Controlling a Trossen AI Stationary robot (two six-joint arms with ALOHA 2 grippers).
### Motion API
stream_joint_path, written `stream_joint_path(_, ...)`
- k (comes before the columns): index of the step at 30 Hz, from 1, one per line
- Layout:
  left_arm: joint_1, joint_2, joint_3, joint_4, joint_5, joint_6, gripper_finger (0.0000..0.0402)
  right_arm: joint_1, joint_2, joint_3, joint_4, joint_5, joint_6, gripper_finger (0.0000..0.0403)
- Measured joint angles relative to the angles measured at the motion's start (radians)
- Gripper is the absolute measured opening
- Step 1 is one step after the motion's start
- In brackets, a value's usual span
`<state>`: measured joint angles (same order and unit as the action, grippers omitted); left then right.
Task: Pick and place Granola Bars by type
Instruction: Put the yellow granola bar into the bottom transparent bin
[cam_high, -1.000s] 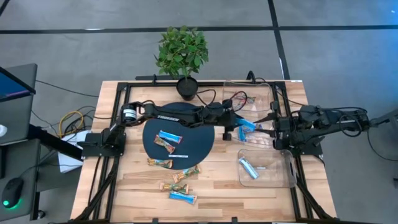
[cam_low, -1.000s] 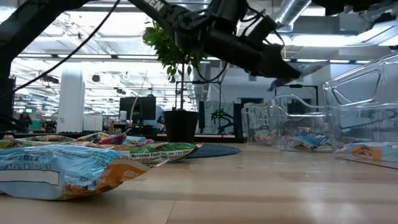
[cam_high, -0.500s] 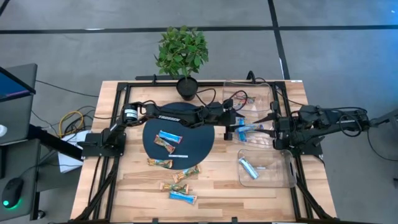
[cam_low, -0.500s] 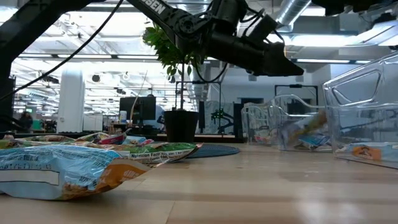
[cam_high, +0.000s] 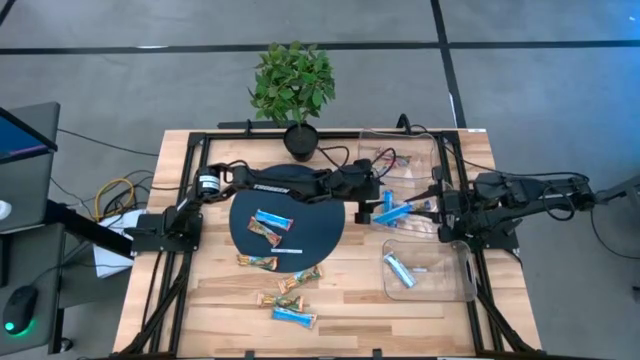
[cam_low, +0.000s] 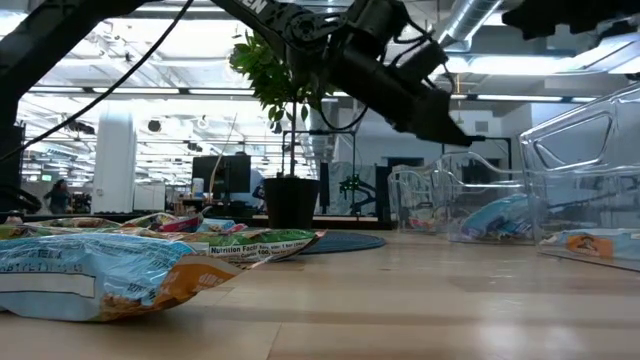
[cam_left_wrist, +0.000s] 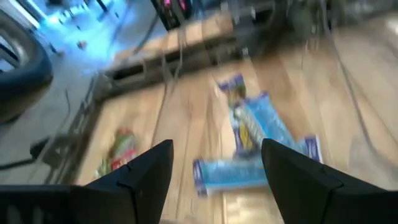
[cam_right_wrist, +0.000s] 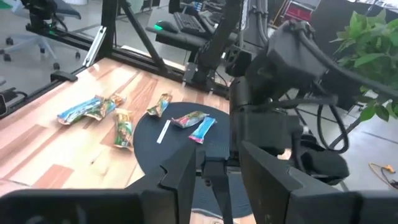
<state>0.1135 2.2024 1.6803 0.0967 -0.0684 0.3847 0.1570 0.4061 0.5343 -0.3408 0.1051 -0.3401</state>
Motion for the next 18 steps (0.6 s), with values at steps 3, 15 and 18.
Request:
stream_joint_path(3,-0.002,-0.007,0.007,-0.084,0.011,0.003,0.0240,0.000,0.000,0.000,0.009,0.000,0.000,0.0118)
stream_joint_path(15,-0.064,-0.189,-0.004,-0.593,0.041,-0.002,0.0240,0.000,0.105,0.000,0.143,-0.077,-0.050,0.0118)
stream_joint_path(18,-0.084,-0.254,-0.053,-0.673,0.043,-0.041,0.0240,0.000,0.175,0.000,0.207,-0.106,-0.066,0.0118)
